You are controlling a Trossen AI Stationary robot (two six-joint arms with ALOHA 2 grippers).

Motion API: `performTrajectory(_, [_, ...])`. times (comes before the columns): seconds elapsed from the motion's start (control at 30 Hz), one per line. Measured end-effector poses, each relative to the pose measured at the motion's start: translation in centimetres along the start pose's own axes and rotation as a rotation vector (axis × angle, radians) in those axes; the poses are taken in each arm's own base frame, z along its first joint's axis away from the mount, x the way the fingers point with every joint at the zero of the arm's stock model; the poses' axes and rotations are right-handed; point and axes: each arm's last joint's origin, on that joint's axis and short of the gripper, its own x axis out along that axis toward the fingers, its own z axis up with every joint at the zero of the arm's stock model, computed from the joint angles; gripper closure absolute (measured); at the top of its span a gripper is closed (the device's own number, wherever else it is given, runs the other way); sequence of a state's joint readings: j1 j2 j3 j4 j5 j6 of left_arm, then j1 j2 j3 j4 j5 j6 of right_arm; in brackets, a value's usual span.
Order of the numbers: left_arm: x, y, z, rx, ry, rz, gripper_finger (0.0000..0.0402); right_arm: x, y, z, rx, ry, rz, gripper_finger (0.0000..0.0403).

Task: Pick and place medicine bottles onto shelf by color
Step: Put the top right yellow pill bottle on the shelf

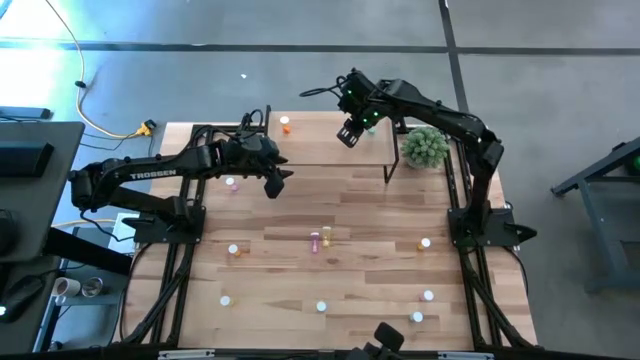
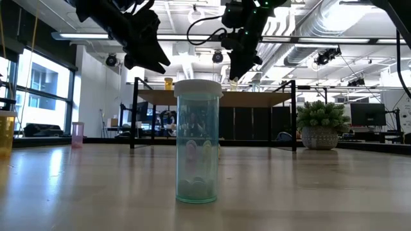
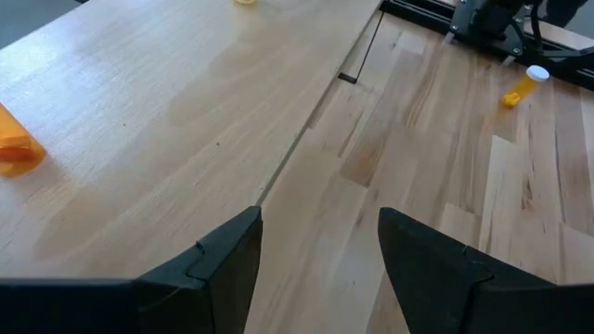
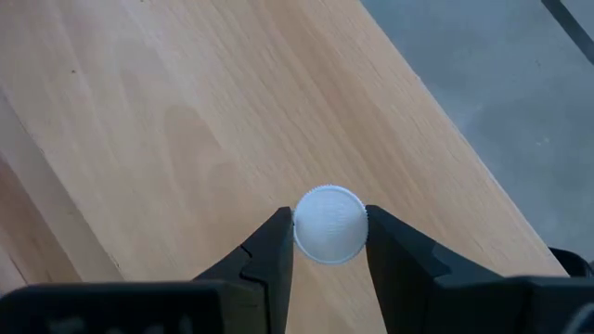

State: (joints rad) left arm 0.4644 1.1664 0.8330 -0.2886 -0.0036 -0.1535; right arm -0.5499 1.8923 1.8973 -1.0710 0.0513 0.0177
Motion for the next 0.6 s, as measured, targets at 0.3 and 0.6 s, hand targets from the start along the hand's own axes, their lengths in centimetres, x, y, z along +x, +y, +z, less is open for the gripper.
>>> performTrajectory(0.3, [0.0,0.01,-0.07,0.0,0.008,0.001,0.0195,0.0,0.0,-0.02,0.0,0.002,0.0,0.0294])
performTrajectory(0.6, [0.0,0.01,-0.07,0.0,0.008,0.001,0.0195,0.0,0.0,-0.03,0.002,0.003,0.0,0.0294])
